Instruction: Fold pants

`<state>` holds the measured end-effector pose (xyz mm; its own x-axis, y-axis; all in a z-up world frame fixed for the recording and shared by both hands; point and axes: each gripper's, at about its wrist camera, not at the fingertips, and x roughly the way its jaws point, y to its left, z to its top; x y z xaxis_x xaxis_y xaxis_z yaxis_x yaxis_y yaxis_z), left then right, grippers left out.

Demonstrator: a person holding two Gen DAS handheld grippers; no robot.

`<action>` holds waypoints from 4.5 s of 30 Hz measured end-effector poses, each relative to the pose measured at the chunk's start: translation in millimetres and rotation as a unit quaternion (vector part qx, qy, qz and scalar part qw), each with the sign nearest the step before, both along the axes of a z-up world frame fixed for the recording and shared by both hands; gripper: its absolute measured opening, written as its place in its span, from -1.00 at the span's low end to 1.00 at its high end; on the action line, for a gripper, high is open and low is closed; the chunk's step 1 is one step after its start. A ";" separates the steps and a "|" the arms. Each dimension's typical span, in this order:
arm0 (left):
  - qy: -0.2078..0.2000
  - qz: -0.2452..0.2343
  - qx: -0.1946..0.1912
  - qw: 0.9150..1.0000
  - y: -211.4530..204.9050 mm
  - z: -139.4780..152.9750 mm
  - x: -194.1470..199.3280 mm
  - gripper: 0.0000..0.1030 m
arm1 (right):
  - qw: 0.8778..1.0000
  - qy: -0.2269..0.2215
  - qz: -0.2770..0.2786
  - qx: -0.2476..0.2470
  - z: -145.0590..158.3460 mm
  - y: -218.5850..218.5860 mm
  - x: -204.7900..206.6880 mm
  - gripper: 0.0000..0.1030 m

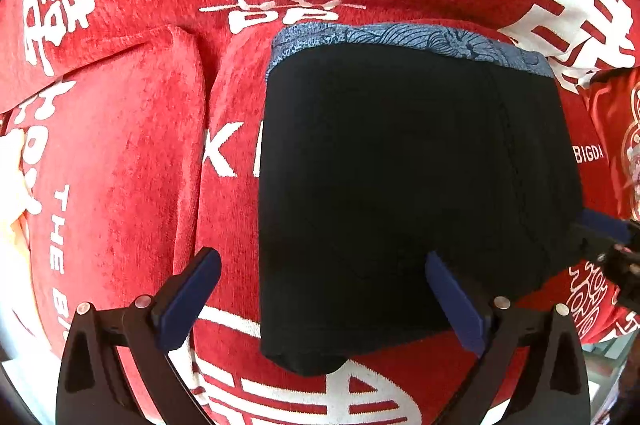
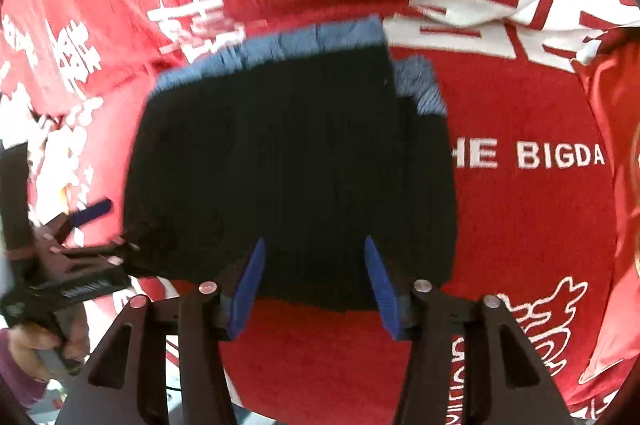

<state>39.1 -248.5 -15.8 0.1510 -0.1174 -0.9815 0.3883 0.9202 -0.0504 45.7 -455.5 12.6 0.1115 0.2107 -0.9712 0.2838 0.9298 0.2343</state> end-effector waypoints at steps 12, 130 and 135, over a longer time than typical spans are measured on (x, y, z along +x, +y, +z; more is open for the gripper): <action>0.009 -0.001 0.001 1.000 -0.5 -1.9 1.9 0.99 | 1.000 -0.005 0.006 0.013 -0.8 -1.6 -3.5 0.18; 0.004 -0.010 0.008 1.000 110.6 20.2 -51.9 1.00 | 0.984 0.048 -0.165 0.035 7.9 21.5 -98.4 0.59; -0.007 -0.022 0.037 0.999 108.3 34.1 -70.6 1.00 | 0.986 0.058 -0.153 0.014 20.8 42.3 -96.3 0.63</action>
